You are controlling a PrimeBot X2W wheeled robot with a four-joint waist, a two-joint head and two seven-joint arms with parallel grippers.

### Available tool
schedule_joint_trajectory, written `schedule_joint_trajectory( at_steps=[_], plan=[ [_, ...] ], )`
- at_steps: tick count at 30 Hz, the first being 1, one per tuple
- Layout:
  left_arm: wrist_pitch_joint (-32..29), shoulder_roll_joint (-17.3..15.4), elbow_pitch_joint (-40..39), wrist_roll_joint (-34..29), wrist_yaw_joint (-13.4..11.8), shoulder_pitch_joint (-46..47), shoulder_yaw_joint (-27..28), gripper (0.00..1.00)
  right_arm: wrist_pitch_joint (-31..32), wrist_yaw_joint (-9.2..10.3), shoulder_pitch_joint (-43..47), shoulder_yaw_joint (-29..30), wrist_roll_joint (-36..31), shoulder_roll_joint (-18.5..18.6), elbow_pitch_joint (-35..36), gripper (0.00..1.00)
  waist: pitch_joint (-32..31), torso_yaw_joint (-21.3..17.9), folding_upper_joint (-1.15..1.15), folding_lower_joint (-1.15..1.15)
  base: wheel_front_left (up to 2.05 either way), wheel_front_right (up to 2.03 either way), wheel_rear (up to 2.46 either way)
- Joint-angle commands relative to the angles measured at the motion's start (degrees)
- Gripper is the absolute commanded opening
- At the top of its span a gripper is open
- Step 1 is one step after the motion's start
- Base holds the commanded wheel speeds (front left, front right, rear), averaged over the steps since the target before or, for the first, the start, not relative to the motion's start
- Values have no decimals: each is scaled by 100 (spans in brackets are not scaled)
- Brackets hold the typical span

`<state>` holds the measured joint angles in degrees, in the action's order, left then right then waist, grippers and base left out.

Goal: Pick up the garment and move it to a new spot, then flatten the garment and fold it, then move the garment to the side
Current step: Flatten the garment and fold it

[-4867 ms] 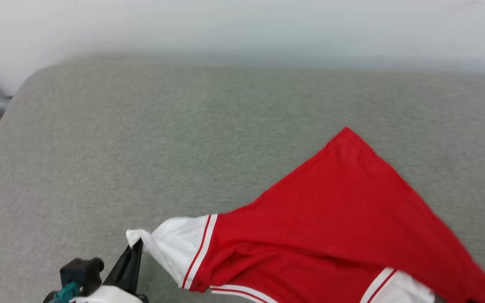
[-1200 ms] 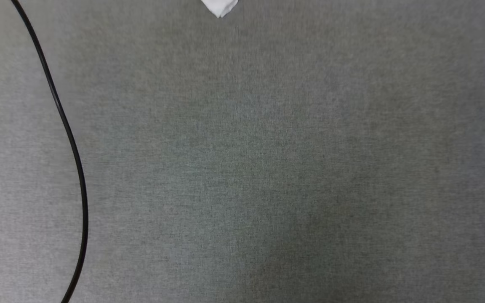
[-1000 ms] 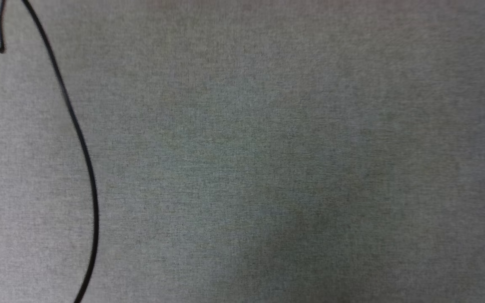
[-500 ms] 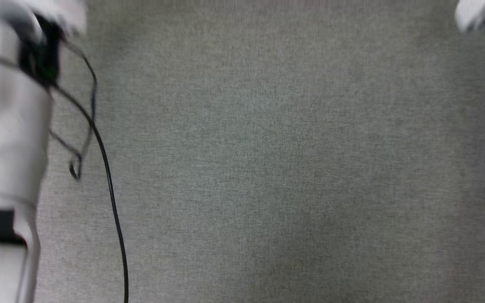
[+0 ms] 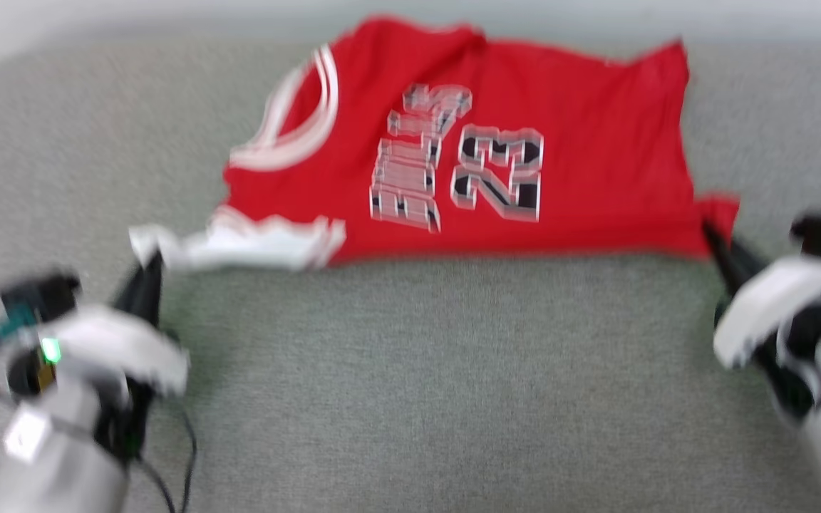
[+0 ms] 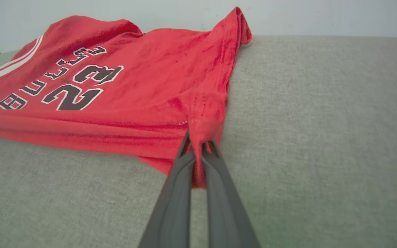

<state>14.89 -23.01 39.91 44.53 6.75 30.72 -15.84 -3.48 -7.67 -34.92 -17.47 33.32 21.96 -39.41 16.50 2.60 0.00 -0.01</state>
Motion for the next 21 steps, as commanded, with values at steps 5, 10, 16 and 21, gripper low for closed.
schedule_joint_trajectory(
  at_steps=[5,10,16,21],
  plan=[
    [44,-148,-755,57,-476,-1550,224,0,206,53,1431,489,11,195,486,0,-921,95,0,1,0,0,0],
    [-178,-259,-1649,178,-888,-2634,302,0,534,53,2645,1034,-158,14,1166,0,-1324,172,0,1,0,0,0],
    [-618,-495,-2836,302,-1424,-3794,413,0,1016,55,4034,1873,-564,-447,2305,0,-1568,264,0,1,0,0,0],
    [-899,-670,-3771,400,-1794,-4494,546,0,1480,54,4834,2355,-927,-932,3310,0,-1600,292,0,1,0,0,0]
  ],
)
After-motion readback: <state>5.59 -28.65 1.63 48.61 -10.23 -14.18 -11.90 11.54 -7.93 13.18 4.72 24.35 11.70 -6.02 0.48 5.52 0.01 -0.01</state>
